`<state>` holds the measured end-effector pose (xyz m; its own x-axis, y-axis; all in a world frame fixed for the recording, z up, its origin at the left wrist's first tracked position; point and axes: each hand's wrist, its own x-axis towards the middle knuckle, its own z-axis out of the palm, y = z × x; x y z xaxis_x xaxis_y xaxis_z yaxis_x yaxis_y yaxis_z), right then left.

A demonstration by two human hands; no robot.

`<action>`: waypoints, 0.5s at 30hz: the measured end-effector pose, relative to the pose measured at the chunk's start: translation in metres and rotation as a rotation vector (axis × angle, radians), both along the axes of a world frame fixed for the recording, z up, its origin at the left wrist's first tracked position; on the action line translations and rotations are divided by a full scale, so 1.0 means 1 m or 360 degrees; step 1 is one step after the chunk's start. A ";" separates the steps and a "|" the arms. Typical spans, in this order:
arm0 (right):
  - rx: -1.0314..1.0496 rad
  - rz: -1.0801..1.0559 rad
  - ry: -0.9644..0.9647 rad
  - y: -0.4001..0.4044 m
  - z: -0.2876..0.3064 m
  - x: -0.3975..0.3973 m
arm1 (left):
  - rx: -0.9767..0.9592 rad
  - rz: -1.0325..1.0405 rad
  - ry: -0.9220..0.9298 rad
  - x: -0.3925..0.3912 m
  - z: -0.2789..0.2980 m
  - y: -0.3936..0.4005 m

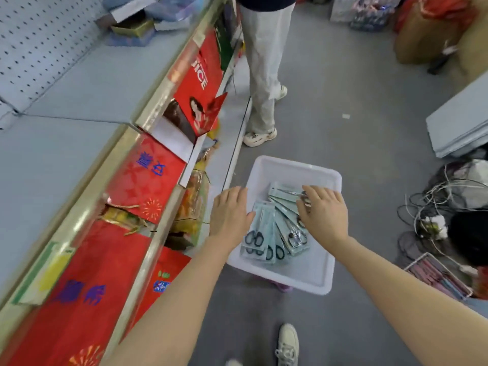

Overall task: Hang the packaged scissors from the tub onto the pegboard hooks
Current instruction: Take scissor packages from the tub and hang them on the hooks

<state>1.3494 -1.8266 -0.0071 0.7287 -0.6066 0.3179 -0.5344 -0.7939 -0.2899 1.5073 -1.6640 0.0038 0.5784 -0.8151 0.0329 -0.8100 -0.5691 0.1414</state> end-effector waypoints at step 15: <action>0.0143 -0.0250 0.0150 -0.037 -0.144 0.007 | 0.1009 0.0135 0.0088 0.002 -0.206 -0.102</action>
<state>1.3567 -1.8639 -0.1507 0.6468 -0.7380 0.1923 -0.6778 -0.6719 -0.2987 1.5095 -1.7655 -0.2023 0.6288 -0.6176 -0.4724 -0.7596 -0.6179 -0.2033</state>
